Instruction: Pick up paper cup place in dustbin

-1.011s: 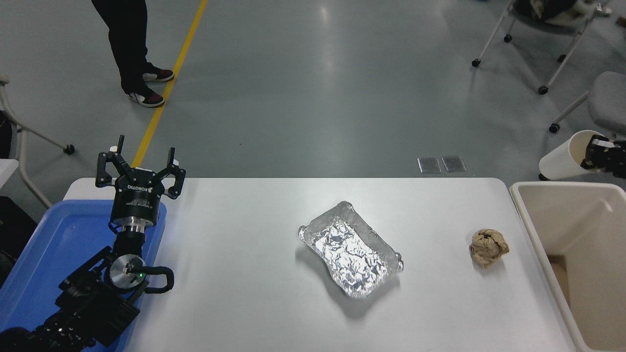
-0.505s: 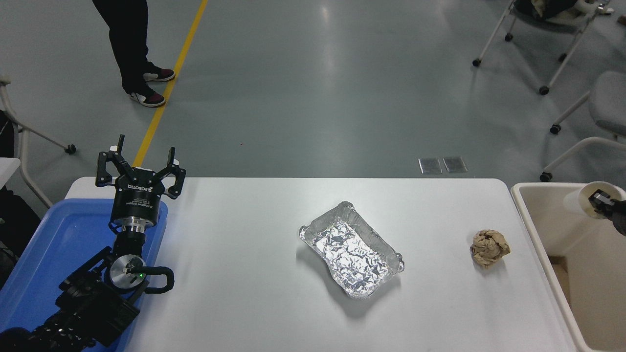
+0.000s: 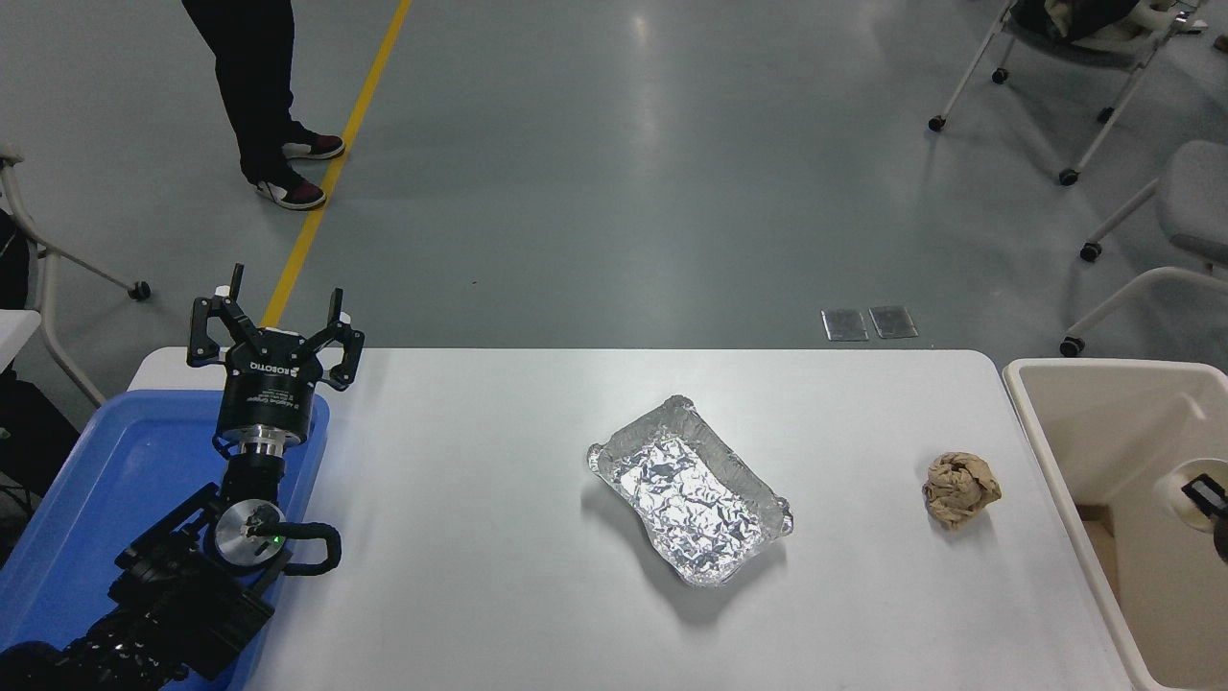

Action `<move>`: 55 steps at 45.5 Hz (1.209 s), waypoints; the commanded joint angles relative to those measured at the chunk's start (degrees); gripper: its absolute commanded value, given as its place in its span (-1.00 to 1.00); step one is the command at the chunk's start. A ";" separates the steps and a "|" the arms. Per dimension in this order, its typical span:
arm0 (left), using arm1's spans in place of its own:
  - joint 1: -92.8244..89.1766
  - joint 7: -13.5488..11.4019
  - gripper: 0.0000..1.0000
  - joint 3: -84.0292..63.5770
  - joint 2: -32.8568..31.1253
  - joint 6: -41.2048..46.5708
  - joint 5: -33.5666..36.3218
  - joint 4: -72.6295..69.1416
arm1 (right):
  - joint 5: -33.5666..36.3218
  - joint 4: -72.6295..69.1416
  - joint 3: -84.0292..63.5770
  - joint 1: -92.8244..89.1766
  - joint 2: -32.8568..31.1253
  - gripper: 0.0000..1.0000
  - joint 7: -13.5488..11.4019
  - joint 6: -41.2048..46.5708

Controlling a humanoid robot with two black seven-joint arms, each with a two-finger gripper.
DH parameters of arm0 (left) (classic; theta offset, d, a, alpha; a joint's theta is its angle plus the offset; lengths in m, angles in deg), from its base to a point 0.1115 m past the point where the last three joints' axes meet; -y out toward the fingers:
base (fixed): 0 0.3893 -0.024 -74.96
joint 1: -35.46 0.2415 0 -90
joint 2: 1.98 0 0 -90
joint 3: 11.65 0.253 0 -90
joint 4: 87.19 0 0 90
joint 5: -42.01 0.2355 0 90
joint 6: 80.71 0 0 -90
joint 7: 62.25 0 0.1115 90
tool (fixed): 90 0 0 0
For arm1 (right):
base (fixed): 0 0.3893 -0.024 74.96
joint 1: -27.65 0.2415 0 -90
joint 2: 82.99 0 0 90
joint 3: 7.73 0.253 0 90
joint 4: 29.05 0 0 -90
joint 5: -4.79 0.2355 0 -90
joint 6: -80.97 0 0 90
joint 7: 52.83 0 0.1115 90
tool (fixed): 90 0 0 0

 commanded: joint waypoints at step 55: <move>0.06 0.00 0.98 0.00 0.00 0.08 -0.09 0.00 | -9.35 -47.64 -18.89 61.30 -8.56 1.00 11.57 34.72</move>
